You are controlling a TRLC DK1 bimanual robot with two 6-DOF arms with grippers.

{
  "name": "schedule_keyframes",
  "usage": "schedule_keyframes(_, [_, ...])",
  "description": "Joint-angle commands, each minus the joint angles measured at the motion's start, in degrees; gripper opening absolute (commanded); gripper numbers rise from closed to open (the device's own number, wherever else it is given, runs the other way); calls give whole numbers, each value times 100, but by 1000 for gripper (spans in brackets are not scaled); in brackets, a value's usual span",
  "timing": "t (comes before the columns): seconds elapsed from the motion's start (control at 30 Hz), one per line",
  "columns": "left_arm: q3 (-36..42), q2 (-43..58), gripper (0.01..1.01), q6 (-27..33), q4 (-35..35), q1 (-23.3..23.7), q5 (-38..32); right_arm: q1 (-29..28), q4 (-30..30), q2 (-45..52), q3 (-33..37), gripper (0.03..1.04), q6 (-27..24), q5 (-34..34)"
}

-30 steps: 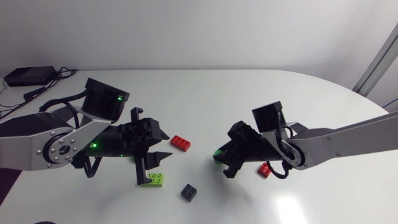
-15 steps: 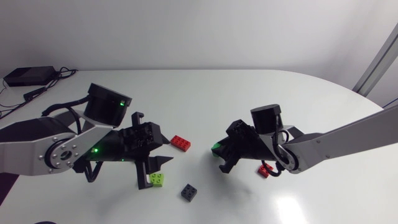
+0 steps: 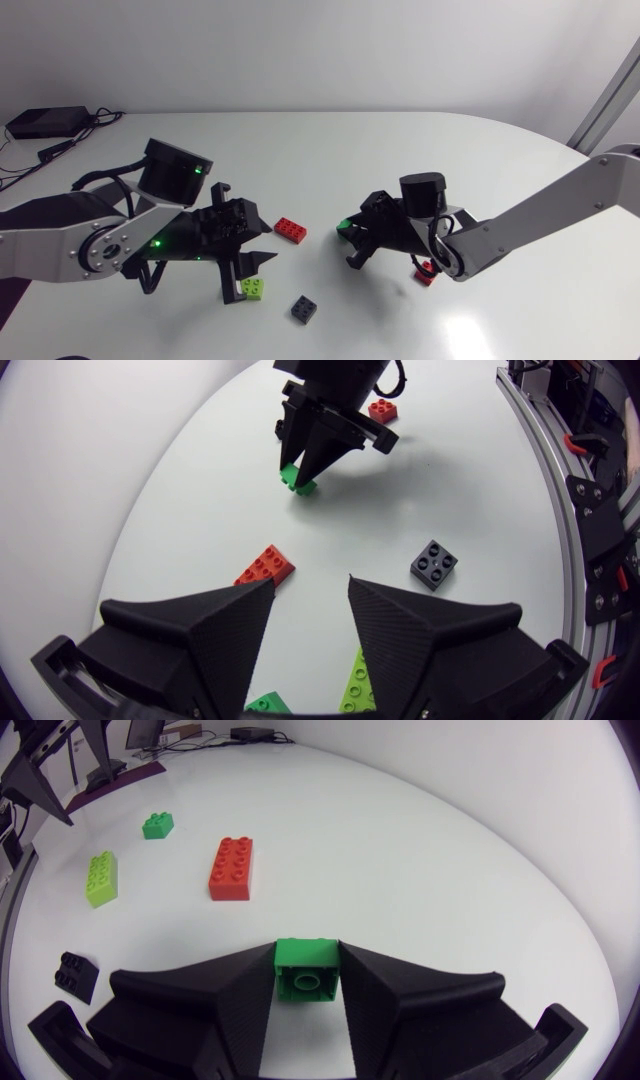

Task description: Separate the duplo bricks

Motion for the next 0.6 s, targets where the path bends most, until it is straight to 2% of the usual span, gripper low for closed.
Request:
schedule_keyframes(0.0, [-93, 191, 528, -84, 100, 42, -46, -41, 241, 269, 149, 308, 110, 91])
schedule_keyframes(0.3, [-75, 543, 526, -128, 355, 42, -99, -50, 751, 761, 553, 310, 294, 117])
schedule_keyframes(0.57, [13, 745, 526, -146, 408, 51, -117, -41, 927, 1288, 1160, 310, 452, 143])
